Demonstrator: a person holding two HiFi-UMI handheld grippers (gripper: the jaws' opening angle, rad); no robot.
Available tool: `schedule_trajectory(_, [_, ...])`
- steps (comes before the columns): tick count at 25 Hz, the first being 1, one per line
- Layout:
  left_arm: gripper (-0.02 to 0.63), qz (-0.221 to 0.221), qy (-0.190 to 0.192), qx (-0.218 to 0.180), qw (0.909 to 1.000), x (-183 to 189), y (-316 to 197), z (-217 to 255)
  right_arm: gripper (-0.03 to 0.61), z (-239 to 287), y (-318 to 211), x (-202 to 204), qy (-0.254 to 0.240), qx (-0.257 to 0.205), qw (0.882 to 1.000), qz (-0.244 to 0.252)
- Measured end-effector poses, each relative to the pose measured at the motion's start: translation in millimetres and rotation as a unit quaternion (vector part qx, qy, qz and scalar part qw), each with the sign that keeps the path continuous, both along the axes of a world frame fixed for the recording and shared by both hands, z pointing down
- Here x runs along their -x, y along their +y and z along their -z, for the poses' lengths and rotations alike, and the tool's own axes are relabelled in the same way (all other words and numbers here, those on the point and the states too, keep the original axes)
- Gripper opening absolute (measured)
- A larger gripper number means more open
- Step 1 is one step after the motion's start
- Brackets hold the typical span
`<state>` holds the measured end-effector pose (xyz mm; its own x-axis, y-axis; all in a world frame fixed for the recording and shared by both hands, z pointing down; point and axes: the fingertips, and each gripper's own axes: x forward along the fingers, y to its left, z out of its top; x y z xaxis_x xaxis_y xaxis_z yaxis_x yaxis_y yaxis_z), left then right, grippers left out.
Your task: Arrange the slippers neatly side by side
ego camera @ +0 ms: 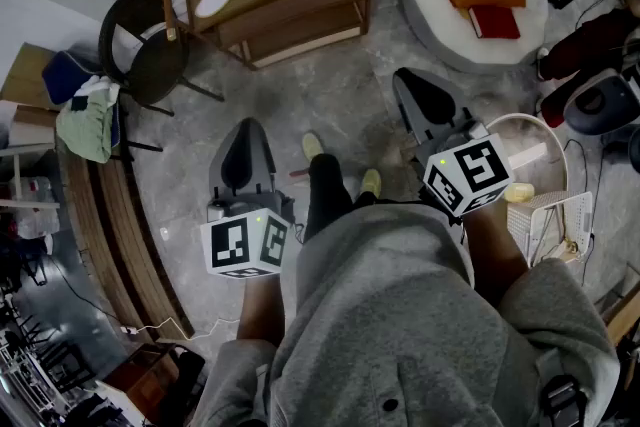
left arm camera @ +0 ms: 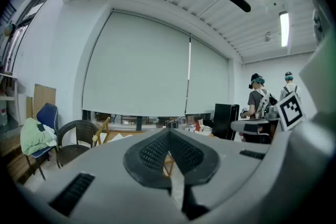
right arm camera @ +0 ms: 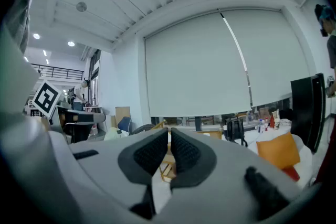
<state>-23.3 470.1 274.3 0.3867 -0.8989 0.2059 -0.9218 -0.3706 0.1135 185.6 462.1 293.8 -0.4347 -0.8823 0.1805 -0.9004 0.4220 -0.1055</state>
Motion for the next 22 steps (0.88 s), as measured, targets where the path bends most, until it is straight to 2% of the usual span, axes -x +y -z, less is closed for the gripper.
schedule_trajectory(7, [0.015,-0.005,0.003,0.001,1.0000,-3,-2,2,0.032,1,0,-1,0.000,-0.002,1.000,-0.003])
schedule_trajectory(11, [0.015,0.002,0.004,-0.001,1.0000,0,-8,2,0.032,-1,-4,-3,-0.020,0.008,1.000,-0.007])
schedule_trajectory(22, [0.015,0.008,0.000,0.004,1.0000,10,-39,1,0.032,-8,-33,10,-0.027,0.021,0.999,-0.001])
